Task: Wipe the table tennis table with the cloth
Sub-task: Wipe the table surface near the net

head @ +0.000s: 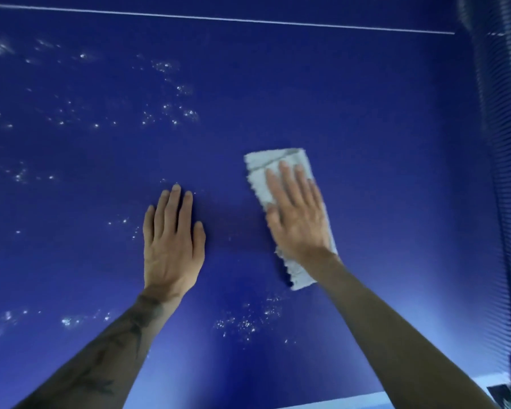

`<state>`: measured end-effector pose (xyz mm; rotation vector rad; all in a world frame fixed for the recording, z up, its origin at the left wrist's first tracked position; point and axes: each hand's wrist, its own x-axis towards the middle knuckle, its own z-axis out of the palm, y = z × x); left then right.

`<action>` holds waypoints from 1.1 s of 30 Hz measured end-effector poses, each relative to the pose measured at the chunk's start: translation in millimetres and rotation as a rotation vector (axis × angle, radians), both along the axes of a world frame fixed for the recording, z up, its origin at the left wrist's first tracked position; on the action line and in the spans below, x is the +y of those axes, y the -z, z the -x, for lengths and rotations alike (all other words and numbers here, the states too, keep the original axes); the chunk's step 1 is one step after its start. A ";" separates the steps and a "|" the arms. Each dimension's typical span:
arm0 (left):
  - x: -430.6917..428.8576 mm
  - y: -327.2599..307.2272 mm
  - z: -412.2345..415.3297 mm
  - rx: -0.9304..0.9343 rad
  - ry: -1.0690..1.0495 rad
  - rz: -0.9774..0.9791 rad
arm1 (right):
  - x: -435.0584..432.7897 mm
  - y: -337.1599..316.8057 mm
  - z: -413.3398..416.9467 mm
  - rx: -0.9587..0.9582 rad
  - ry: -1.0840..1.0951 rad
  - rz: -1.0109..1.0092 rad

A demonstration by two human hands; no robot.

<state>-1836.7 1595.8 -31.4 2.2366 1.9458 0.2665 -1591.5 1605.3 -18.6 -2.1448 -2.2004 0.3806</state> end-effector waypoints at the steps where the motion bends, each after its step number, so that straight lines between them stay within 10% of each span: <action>1: -1.4 4.8 1.6 0.011 0.003 -0.009 | 4.4 -0.5 -11.5 -0.019 0.091 -0.003; 6: -2.1 15.4 4.9 0.022 0.009 -0.060 | 47.6 4.1 18.7 0.011 0.303 -0.025; 13: -0.2 9.8 2.5 0.001 0.011 -0.023 | -27.3 7.4 37.8 0.016 -0.221 -0.038; 21: -1.2 8.3 2.7 -0.002 -0.011 -0.014 | 21.3 1.2 17.1 0.002 0.310 -0.002; 27: -1.4 6.2 3.1 0.004 0.006 -0.002 | -35.0 8.5 47.0 -0.007 -0.197 -0.029; 33: -2.7 7.1 1.5 0.008 -0.007 -0.029 | -13.0 1.3 -1.6 -0.026 0.218 -0.007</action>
